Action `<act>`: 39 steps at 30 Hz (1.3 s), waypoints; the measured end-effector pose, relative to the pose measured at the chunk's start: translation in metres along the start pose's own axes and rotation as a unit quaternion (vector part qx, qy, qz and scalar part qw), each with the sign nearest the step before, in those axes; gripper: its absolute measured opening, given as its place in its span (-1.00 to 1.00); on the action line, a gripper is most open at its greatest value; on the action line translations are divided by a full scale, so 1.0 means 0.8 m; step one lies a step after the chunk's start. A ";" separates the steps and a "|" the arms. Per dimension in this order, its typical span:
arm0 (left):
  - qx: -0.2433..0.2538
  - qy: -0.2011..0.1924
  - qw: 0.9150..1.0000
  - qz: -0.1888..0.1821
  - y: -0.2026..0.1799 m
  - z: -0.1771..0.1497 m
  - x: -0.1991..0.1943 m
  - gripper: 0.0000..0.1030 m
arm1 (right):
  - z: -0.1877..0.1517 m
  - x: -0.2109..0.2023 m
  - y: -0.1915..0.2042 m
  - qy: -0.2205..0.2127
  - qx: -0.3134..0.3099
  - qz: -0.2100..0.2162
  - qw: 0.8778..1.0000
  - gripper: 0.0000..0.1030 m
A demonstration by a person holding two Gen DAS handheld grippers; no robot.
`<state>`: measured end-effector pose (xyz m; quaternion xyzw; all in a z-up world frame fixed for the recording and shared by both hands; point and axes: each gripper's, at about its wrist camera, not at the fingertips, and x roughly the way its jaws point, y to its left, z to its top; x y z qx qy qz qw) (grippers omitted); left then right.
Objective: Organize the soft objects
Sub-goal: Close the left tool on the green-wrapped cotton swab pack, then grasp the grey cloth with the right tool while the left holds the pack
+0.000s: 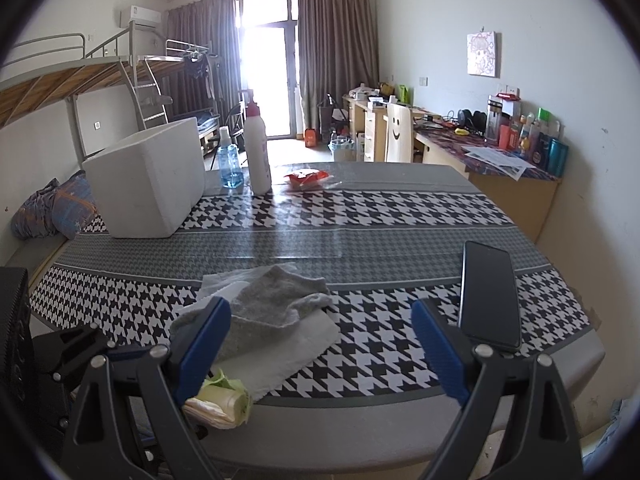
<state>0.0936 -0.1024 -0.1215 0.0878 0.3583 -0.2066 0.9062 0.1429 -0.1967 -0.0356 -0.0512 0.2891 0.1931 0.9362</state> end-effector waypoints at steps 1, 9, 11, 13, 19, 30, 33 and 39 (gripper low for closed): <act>-0.001 0.002 1.000 -0.003 0.000 0.000 0.002 0.02 | 0.000 0.000 -0.001 0.000 0.001 0.000 1.000 0.83; -0.025 -0.010 0.999 -0.025 0.008 0.001 -0.001 -0.46 | -0.005 0.003 -0.006 0.004 0.009 0.002 1.000 0.83; -0.029 -0.014 0.999 -0.024 0.009 0.000 -0.005 -0.46 | -0.006 0.005 -0.007 0.005 0.010 0.002 1.000 0.83; -0.031 -0.020 0.999 -0.022 0.010 0.000 -0.012 -0.46 | -0.006 0.007 -0.008 0.007 0.013 0.004 1.000 0.83; -0.043 -0.038 0.998 -0.020 0.022 -0.002 -0.034 -0.46 | -0.005 0.013 -0.007 0.009 0.011 0.009 1.000 0.83; -0.079 -0.063 0.995 0.009 0.052 -0.004 -0.065 -0.46 | -0.003 0.031 0.003 0.020 0.011 0.020 1.000 0.83; -0.090 -0.067 0.994 0.019 0.062 -0.005 -0.069 -0.46 | -0.002 0.034 0.006 0.023 0.012 0.029 0.999 0.83; -0.105 -0.069 0.992 0.021 0.071 -0.008 -0.074 -0.46 | -0.004 0.040 0.022 0.028 -0.010 0.038 0.999 0.83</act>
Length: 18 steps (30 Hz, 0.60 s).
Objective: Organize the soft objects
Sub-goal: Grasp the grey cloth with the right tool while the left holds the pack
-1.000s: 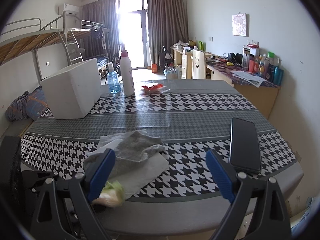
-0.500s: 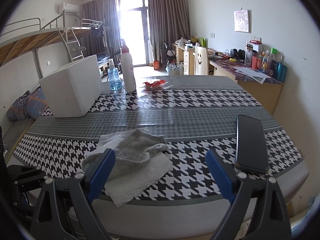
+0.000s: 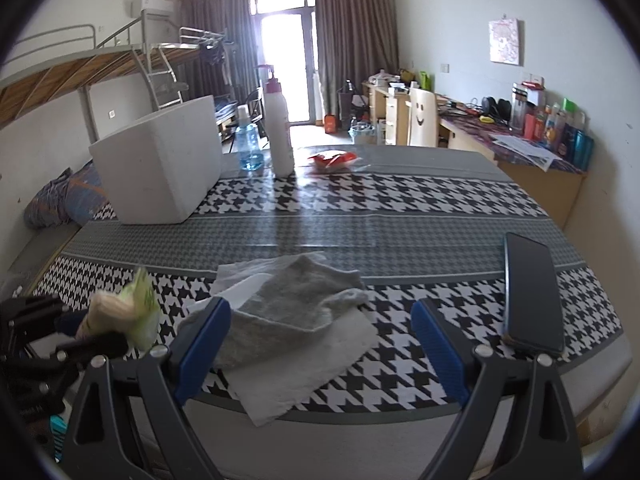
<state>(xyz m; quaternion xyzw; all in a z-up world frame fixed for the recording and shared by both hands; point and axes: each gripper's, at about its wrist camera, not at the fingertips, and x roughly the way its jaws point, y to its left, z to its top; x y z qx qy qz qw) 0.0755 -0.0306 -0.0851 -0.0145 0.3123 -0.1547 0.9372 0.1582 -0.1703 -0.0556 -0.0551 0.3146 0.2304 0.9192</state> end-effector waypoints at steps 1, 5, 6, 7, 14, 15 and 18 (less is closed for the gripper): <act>0.000 0.001 1.000 -0.001 0.000 0.000 0.000 -0.46 | 0.000 0.002 0.002 0.004 -0.001 0.001 1.000 0.83; -0.004 0.001 1.000 0.003 0.004 0.000 -0.001 -0.46 | -0.001 0.009 0.011 0.011 -0.011 0.009 1.000 0.83; -0.005 0.000 1.000 0.005 0.006 0.000 -0.003 -0.46 | -0.001 0.011 0.013 0.012 -0.015 0.010 1.000 0.83; -0.007 -0.001 1.000 0.006 0.007 0.000 -0.005 -0.46 | -0.001 0.013 0.014 0.014 -0.018 0.012 1.000 0.83; -0.013 0.000 1.000 0.010 0.014 -0.001 -0.010 -0.46 | 0.000 0.027 0.025 0.029 -0.029 0.022 0.999 0.77; -0.013 0.000 1.000 0.011 0.015 -0.001 -0.009 -0.46 | 0.000 0.029 0.025 0.031 -0.030 0.024 0.999 0.75; -0.015 0.002 1.000 0.012 0.016 -0.001 -0.008 -0.46 | -0.001 0.036 0.026 0.042 -0.030 0.029 0.998 0.66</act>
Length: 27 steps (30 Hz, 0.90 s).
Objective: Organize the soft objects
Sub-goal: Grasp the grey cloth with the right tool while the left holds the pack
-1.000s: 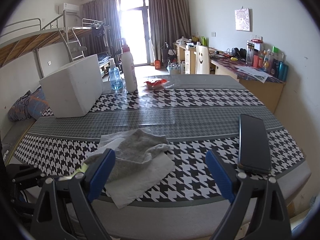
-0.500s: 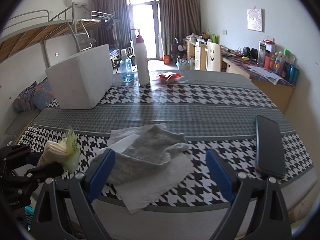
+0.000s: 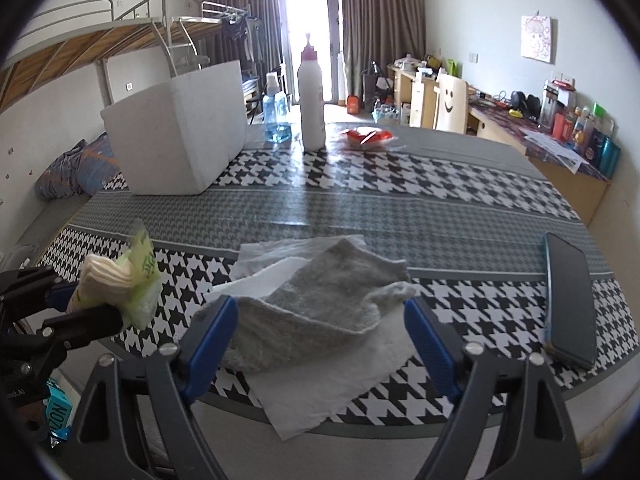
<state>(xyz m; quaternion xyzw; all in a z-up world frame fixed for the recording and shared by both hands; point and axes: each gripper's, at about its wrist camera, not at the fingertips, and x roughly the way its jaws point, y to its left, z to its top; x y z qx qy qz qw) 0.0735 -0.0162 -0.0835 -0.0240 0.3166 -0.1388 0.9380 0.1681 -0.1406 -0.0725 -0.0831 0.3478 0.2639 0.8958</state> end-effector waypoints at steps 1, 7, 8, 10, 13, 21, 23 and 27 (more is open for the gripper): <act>0.000 0.001 1.000 0.000 0.000 0.000 0.000 -0.46 | -0.001 0.002 0.000 0.003 0.000 0.001 1.000 0.63; 0.003 0.002 1.000 -0.005 0.002 0.002 0.003 -0.46 | -0.006 0.013 -0.001 0.022 0.007 0.020 1.000 0.46; 0.003 0.003 1.000 -0.005 0.003 0.002 0.004 -0.46 | -0.006 0.014 -0.001 0.024 0.007 0.021 0.999 0.45; 0.002 0.004 1.000 -0.005 0.006 0.002 0.005 -0.46 | -0.007 0.017 -0.001 0.029 0.008 0.020 0.999 0.36; -0.003 0.006 1.000 -0.004 0.010 0.002 0.007 -0.46 | -0.007 0.021 -0.002 0.036 0.009 0.019 0.999 0.24; -0.006 0.004 1.000 -0.004 0.014 0.001 0.006 -0.46 | -0.012 0.026 0.005 0.048 -0.008 0.002 0.999 -0.13; -0.009 0.003 1.000 -0.002 0.016 0.000 0.004 -0.46 | -0.013 0.026 0.008 0.049 -0.015 -0.004 0.999 -0.22; -0.011 0.001 1.000 0.003 0.018 -0.002 -0.001 -0.46 | -0.009 0.022 0.009 0.049 -0.019 -0.002 0.999 -0.64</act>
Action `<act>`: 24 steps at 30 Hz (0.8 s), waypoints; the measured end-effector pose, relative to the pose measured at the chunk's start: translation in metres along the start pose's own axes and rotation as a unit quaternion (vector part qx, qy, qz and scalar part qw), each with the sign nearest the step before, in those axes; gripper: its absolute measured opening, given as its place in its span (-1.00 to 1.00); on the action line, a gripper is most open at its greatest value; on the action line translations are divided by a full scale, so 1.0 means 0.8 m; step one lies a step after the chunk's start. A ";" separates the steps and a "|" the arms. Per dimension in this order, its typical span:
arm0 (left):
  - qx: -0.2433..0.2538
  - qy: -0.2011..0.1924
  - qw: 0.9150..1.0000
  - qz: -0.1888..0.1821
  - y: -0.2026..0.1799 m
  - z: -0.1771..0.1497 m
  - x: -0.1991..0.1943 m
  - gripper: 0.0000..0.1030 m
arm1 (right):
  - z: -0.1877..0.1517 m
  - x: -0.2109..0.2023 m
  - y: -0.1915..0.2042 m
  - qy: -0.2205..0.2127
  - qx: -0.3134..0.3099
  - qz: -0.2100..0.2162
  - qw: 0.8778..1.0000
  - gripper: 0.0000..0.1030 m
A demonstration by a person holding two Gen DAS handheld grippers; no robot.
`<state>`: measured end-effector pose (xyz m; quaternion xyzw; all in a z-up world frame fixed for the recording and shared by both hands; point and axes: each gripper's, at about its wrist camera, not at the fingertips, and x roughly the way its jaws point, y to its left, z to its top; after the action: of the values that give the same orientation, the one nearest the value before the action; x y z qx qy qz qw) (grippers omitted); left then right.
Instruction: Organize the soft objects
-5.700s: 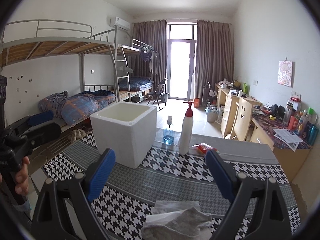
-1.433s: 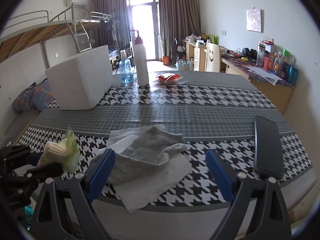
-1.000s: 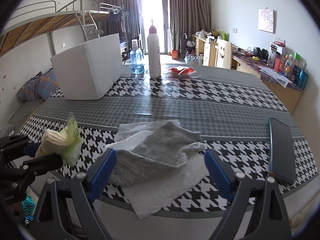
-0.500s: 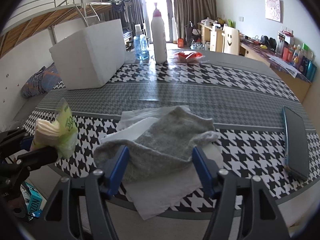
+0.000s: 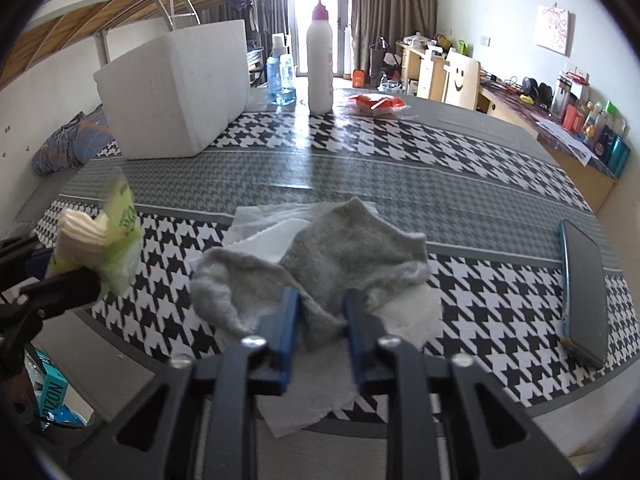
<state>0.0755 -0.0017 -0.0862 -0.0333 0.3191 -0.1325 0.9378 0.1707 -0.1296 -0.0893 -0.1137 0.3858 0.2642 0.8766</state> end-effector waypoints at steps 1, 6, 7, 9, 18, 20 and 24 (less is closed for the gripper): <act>0.000 -0.001 1.000 0.001 0.000 0.000 -0.001 -0.46 | 0.001 -0.003 0.001 -0.002 -0.001 0.000 1.000 -0.68; 0.002 -0.006 1.000 0.005 -0.003 0.002 -0.009 -0.46 | 0.011 -0.031 0.002 -0.029 0.001 0.013 0.999 -0.75; 0.003 -0.007 1.000 0.005 -0.004 0.002 -0.010 -0.46 | 0.012 -0.035 0.002 -0.033 0.001 0.016 0.999 -0.75; 0.005 -0.010 1.000 0.007 -0.006 0.003 -0.014 -0.46 | 0.016 -0.043 0.001 -0.040 0.003 0.020 0.999 -0.75; 0.012 -0.024 0.999 0.016 -0.014 0.004 -0.031 -0.46 | 0.028 -0.072 -0.008 -0.071 0.023 0.021 0.997 -0.77; 0.013 -0.026 0.999 0.017 -0.016 0.004 -0.032 -0.46 | 0.031 -0.078 -0.010 -0.078 0.026 0.020 0.996 -0.77; 0.015 -0.027 0.999 0.017 -0.022 0.001 -0.034 -0.46 | 0.040 -0.087 -0.014 -0.089 0.029 0.020 0.995 -0.77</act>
<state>0.0510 -0.0109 -0.0669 -0.0170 0.2921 -0.1209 0.9486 0.1571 -0.1522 -0.0165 -0.0569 0.3162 0.2794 0.9048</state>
